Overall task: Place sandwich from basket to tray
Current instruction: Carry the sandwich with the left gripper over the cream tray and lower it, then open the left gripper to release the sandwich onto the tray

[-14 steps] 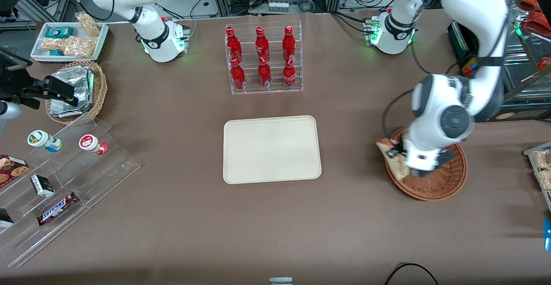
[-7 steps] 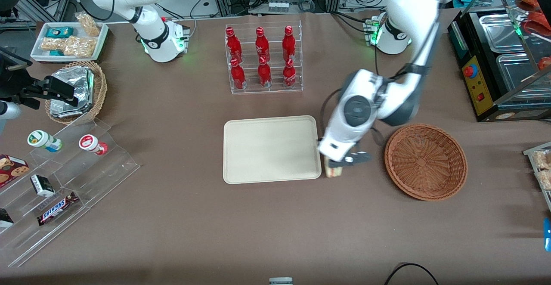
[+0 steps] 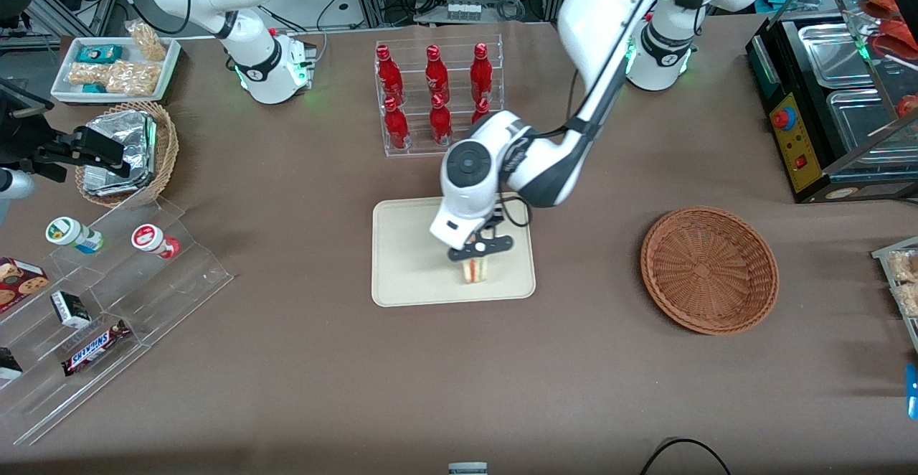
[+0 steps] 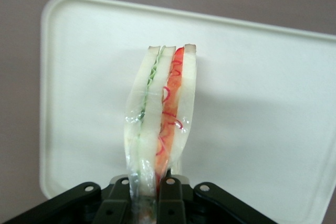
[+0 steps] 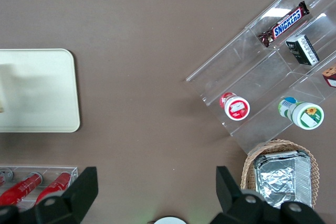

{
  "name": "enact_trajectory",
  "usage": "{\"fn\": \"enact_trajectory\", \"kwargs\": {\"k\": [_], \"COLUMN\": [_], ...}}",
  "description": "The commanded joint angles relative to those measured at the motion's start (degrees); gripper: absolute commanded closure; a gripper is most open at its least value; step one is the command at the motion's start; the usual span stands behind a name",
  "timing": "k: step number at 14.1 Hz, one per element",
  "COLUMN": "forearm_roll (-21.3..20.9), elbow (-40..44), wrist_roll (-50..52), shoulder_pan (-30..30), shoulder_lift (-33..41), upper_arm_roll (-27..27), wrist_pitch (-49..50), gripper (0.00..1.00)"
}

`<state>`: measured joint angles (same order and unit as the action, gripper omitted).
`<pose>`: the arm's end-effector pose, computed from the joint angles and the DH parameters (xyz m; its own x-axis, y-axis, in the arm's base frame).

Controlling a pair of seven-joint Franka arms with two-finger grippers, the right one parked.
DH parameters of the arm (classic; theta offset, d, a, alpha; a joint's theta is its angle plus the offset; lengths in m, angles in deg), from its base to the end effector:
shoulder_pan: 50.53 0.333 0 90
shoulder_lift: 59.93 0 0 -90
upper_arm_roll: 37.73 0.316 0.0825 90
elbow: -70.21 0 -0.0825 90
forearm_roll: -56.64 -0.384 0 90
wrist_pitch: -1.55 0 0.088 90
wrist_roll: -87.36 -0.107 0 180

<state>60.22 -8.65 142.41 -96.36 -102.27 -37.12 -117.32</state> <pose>0.5098 -0.5206 0.2722 0.9781 0.1987 -0.0615 0.1987 -0.9800 -0.0073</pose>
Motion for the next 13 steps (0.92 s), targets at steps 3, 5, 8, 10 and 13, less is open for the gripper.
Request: {"fn": "enact_trajectory", "kwargs": {"k": [3,5,8,10,13], "forearm_roll": [0.5,0.6,0.2,-0.5,-0.1], "elbow": [4.1,4.0,4.4,4.2,2.0], "wrist_roll": [1.9,5.0,6.3,6.1,3.6], "shoulder_pan": [-4.2,-4.9,-4.6,-4.6,-2.1], "shoulder_lift": [-4.9,-5.3,-4.6,-1.6,3.3], "upper_arm_roll": [0.9,0.9,1.2,1.3,1.5], "wrist_pitch": [-1.8,-1.8,-1.5,-0.9,3.0], "gripper": [0.93,0.44,0.0,0.0,0.0]}}
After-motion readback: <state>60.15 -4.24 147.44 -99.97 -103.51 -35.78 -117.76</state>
